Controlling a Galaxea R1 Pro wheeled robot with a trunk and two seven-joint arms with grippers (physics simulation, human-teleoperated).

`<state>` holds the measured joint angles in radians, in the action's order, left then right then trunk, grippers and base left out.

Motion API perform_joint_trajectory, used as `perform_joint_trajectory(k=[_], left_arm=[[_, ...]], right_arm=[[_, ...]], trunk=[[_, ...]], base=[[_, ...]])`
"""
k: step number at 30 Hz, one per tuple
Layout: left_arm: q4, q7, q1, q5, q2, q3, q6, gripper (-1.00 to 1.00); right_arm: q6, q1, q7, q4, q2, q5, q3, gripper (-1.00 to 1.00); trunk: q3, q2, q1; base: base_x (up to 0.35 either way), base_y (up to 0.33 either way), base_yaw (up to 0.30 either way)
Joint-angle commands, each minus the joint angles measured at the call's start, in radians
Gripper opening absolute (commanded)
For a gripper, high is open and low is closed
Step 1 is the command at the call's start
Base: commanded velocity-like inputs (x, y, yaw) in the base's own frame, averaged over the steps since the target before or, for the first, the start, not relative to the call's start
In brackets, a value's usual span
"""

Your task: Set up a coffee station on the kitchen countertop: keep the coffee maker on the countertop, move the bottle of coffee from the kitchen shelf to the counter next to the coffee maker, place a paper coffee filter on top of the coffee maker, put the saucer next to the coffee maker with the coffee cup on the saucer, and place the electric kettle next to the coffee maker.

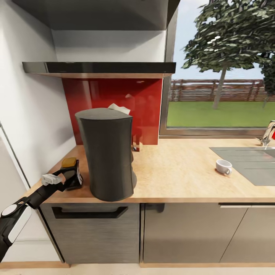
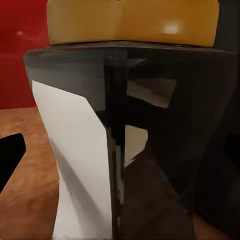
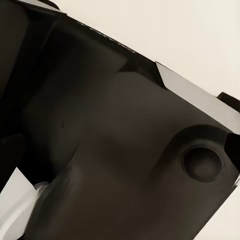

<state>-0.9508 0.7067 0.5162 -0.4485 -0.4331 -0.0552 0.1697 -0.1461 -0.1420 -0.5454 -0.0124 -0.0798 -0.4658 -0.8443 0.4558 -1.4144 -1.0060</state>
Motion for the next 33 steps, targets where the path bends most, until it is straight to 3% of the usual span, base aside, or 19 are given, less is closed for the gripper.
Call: perform_joint_trajectory(k=[1, 33], left_arm=[[0.001, 0.005, 0.001, -0.006, 0.000, 0.000, 0.000, 1.00], [0.001, 0.004, 0.001, -0.007, 0.000, 0.000, 0.001, 1.00]], right_arm=[[-0.004, -0.001, -0.004, -0.001, 0.000, -0.008, -0.009, 1.00], [-0.004, -0.001, -0.004, -0.001, 0.000, -0.008, -0.009, 1.00]], trunk=[[0.001, -0.001, 0.000], [0.001, -0.001, 0.000]], base=[[-0.043, 0.038, 0.000], [-0.050, 0.004, 0.000]])
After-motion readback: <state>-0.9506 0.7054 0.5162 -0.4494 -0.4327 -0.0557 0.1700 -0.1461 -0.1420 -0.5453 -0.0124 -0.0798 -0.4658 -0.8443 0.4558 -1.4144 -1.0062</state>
